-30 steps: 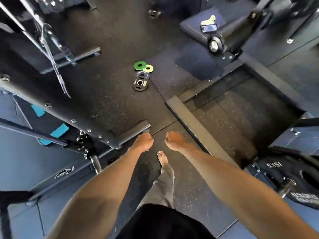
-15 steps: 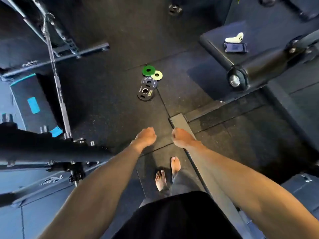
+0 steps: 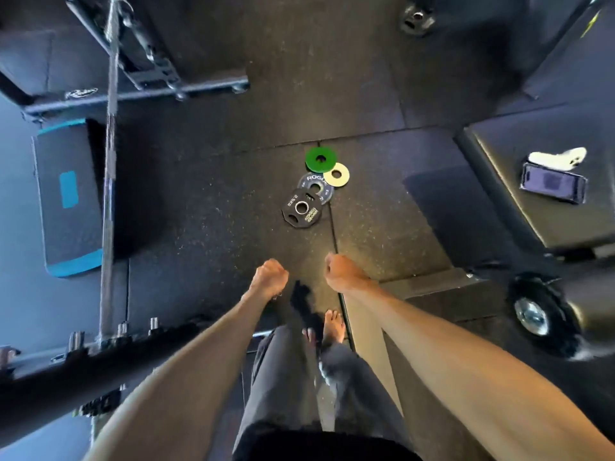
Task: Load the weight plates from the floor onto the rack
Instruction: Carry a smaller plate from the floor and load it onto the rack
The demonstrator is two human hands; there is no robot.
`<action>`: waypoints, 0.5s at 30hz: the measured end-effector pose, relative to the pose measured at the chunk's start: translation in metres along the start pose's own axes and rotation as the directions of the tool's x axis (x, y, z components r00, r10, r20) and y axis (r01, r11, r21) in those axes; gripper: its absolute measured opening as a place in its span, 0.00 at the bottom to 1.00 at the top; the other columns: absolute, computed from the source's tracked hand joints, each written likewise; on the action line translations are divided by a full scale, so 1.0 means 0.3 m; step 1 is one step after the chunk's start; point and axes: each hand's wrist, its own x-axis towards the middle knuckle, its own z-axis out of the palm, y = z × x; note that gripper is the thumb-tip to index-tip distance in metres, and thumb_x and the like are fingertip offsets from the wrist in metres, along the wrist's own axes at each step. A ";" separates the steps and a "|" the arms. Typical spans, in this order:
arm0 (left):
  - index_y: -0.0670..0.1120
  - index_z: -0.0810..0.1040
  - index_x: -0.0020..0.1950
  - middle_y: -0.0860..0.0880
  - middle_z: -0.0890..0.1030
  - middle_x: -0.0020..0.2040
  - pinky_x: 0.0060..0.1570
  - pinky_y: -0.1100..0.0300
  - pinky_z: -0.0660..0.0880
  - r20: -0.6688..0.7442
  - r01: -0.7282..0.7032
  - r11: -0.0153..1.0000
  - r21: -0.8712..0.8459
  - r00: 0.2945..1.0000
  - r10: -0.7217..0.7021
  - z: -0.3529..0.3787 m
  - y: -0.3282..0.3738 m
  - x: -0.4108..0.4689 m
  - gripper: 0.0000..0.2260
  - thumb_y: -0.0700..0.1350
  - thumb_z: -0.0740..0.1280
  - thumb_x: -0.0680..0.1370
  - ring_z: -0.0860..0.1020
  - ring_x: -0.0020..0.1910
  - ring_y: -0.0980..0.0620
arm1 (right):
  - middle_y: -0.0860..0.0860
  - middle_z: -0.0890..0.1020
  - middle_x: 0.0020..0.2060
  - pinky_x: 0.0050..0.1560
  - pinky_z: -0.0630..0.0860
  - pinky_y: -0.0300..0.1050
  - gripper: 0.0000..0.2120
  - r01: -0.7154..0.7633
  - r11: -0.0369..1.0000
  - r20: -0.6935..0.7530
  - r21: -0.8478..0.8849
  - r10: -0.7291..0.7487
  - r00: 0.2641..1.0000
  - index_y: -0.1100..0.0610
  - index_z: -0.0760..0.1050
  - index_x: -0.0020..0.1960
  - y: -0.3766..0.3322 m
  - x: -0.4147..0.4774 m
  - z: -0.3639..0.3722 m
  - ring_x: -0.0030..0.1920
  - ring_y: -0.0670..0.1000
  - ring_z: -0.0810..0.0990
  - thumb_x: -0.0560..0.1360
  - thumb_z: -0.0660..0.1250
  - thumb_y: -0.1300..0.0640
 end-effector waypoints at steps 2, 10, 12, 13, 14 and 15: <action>0.37 0.80 0.57 0.39 0.83 0.53 0.54 0.48 0.81 0.009 0.053 0.998 -0.033 0.999 -0.053 -0.007 0.050 0.156 0.12 0.40 0.62 0.78 0.83 0.53 0.39 | 0.58 0.81 0.52 0.50 0.76 0.52 0.10 0.012 1.000 -0.002 0.004 -0.012 1.000 0.56 0.73 0.57 -0.004 0.165 -0.043 0.53 0.61 0.81 0.80 0.57 0.54; 0.34 0.79 0.40 0.38 0.82 0.36 0.26 0.56 0.79 0.085 0.177 0.969 -0.172 0.983 -0.164 0.054 0.244 0.902 0.15 0.41 0.58 0.80 0.83 0.34 0.42 | 0.58 0.80 0.58 0.57 0.77 0.55 0.15 0.014 1.000 -0.018 -0.005 -0.014 1.000 0.53 0.68 0.65 0.035 0.930 -0.059 0.58 0.61 0.79 0.79 0.59 0.54; 0.33 0.80 0.47 0.37 0.83 0.39 0.28 0.51 0.81 0.064 0.228 0.945 -0.235 0.974 -0.219 0.109 0.228 1.096 0.14 0.40 0.59 0.78 0.84 0.32 0.42 | 0.59 0.79 0.60 0.58 0.76 0.54 0.17 0.003 1.000 -0.038 -0.010 -0.004 0.999 0.53 0.67 0.67 0.070 1.125 -0.018 0.60 0.62 0.78 0.78 0.59 0.55; 0.33 0.80 0.50 0.36 0.83 0.41 0.29 0.49 0.82 0.042 0.250 0.926 -0.285 0.968 -0.248 0.143 0.202 1.192 0.13 0.41 0.60 0.77 0.84 0.32 0.42 | 0.59 0.79 0.61 0.58 0.75 0.54 0.19 -0.002 1.000 -0.045 -0.013 0.001 0.999 0.53 0.66 0.69 0.092 1.219 0.010 0.61 0.62 0.78 0.79 0.59 0.55; 0.34 0.78 0.52 0.35 0.83 0.45 0.29 0.47 0.82 0.010 0.261 0.914 -0.312 0.963 -0.271 0.181 0.175 1.285 0.13 0.43 0.61 0.76 0.84 0.32 0.41 | 0.60 0.78 0.62 0.57 0.74 0.53 0.20 -0.013 1.000 -0.050 -0.020 0.012 0.999 0.54 0.65 0.71 0.112 1.307 0.039 0.61 0.62 0.78 0.79 0.59 0.56; 0.35 0.76 0.55 0.35 0.83 0.47 0.30 0.45 0.82 -0.004 0.274 0.907 -0.319 0.957 -0.290 0.214 0.153 1.366 0.14 0.45 0.62 0.76 0.84 0.34 0.40 | 0.61 0.78 0.62 0.57 0.74 0.53 0.22 -0.023 0.999 -0.056 -0.026 0.021 0.998 0.54 0.63 0.72 0.131 1.395 0.069 0.61 0.63 0.78 0.79 0.59 0.57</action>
